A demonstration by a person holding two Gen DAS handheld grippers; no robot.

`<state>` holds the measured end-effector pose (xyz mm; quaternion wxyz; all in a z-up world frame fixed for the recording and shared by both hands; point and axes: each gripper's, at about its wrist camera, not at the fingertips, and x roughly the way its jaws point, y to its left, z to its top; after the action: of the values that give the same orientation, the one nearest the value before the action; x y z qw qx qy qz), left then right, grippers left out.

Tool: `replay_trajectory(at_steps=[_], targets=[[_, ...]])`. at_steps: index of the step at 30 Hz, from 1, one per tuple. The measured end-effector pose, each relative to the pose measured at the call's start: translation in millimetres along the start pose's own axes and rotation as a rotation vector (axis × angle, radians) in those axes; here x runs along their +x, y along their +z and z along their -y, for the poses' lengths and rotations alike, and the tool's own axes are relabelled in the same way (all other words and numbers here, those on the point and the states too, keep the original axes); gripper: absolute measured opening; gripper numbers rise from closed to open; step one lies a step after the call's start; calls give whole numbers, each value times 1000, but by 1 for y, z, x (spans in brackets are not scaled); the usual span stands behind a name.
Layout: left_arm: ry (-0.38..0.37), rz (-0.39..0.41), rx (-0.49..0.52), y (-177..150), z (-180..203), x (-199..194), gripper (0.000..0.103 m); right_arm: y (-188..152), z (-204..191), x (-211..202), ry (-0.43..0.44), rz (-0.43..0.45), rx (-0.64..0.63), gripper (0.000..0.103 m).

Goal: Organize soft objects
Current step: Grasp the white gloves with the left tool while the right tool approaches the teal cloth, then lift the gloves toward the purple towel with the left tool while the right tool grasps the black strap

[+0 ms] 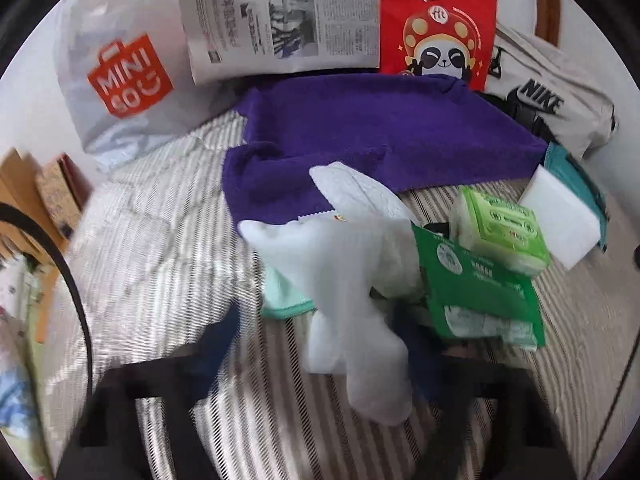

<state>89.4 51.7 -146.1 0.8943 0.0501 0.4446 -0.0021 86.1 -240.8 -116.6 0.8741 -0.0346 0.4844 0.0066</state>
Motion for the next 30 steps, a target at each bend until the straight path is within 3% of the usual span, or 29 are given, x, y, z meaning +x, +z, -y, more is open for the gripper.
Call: replay_trajectory(at_steps=[3, 4, 5, 14, 24, 30], targets=[[-47, -17, -53, 2, -10, 11, 37, 4, 0, 10, -5, -17, -2, 103], [-51, -10, -64, 3, -14, 13, 26, 6, 0, 12, -4, -21, -5, 103], [-69, -7, -69, 4, -15, 15, 22, 7, -1, 14, -4, -23, -9, 103], [-99, 13, -83, -4, -32, -9, 19, 11, 5, 16, 1, -12, 3, 103], [-32, 74, -134, -11, -61, -60, 19, 10, 16, 13, -36, -6, 1, 103], [-88, 76, -138, -13, -59, -68, 19, 12, 28, 16, -29, 20, 6, 103]])
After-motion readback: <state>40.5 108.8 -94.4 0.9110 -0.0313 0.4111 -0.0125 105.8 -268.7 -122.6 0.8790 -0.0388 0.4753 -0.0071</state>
